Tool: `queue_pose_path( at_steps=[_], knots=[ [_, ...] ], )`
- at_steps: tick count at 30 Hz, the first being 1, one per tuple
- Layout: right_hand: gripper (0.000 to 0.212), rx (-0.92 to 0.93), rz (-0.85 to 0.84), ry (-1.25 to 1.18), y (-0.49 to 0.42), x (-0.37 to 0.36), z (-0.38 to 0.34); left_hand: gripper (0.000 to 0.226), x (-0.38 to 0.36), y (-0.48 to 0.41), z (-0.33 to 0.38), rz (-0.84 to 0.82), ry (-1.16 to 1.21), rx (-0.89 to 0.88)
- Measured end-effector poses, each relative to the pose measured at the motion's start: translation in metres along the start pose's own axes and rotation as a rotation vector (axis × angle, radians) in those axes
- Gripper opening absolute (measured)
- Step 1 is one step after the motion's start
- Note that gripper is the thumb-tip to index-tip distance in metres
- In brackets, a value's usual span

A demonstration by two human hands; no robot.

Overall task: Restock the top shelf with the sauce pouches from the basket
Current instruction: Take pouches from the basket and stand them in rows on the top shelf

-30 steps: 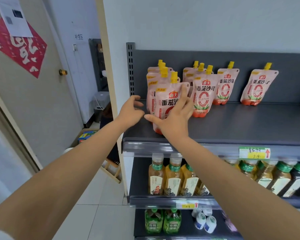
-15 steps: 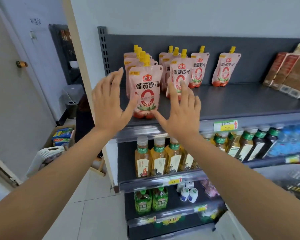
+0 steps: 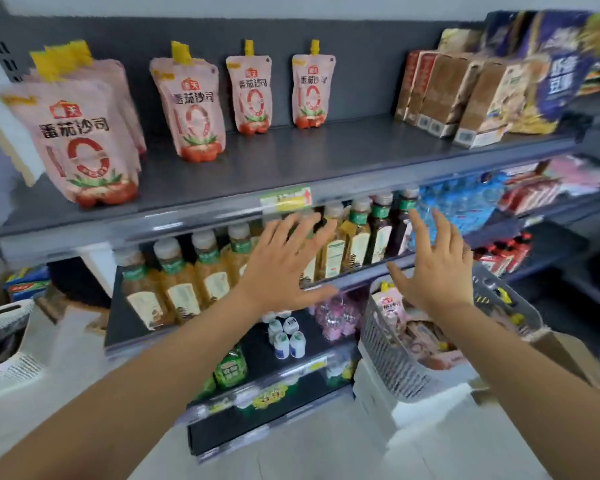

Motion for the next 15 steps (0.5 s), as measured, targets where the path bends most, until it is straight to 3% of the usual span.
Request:
queue_pose_path(
  at_steps=[7, 15],
  knots=[
    [0.081, -0.176, -0.319, -0.061, 0.029, -0.064, 0.123, 0.095, -0.126, -0.046, 0.091, -0.239, 0.072, 0.029],
    [0.061, -0.329, -0.545, -0.156, 0.030, -0.132, 0.175, 0.086, -0.213, -0.083, 0.118, -0.365, 0.186, 0.024]
  ],
)
Point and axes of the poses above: each hand's wrist, its own y-axis away from the middle knuckle, its own x-axis out of the back of the hand, z = x × y, the point moved 5 cm from there along -y, towards the middle knuckle, and after that the axes turned 12 degrees about y, right-handed, at the moved point
